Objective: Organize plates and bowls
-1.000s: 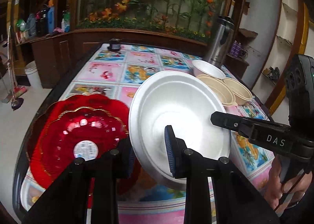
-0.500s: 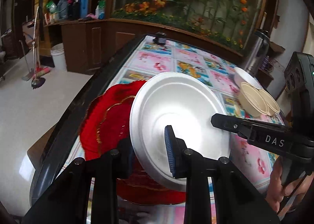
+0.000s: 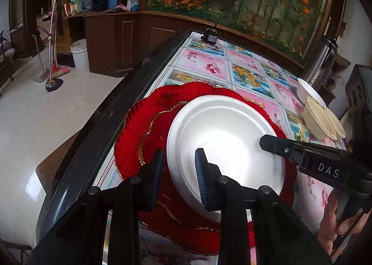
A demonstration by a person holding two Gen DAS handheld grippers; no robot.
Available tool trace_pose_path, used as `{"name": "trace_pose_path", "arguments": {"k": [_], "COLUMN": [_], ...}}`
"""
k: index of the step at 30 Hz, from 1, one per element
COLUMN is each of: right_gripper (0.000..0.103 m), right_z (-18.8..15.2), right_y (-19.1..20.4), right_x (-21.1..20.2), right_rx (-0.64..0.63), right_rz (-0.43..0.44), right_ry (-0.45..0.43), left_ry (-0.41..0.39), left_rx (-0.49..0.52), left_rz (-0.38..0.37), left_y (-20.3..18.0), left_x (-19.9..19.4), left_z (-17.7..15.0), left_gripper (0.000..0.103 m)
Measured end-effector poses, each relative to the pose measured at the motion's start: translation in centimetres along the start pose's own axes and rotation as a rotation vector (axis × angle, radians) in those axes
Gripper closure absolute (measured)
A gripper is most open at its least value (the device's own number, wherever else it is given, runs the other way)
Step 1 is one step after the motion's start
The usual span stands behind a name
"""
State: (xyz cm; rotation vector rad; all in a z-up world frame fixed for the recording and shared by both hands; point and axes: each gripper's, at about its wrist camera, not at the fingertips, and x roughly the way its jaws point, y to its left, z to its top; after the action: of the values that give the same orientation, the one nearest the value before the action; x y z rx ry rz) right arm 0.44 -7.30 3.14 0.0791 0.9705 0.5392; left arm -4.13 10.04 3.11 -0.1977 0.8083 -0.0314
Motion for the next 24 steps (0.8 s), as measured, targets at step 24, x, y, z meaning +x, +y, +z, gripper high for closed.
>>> {"name": "trace_pose_path", "arguments": {"k": [24], "right_gripper": [0.08], "right_z": [-2.2], "right_y": [-9.6], "right_x": [-7.8], "right_rx": [0.144], "right_rz": [-0.029], "right_ry": [-0.186], "left_ry": [-0.09], "left_rx": [0.155], "left_rz": [-0.069], "left_y": [-8.2], "left_x": [-3.9], "left_z": [0.6], "left_gripper": [0.078]}}
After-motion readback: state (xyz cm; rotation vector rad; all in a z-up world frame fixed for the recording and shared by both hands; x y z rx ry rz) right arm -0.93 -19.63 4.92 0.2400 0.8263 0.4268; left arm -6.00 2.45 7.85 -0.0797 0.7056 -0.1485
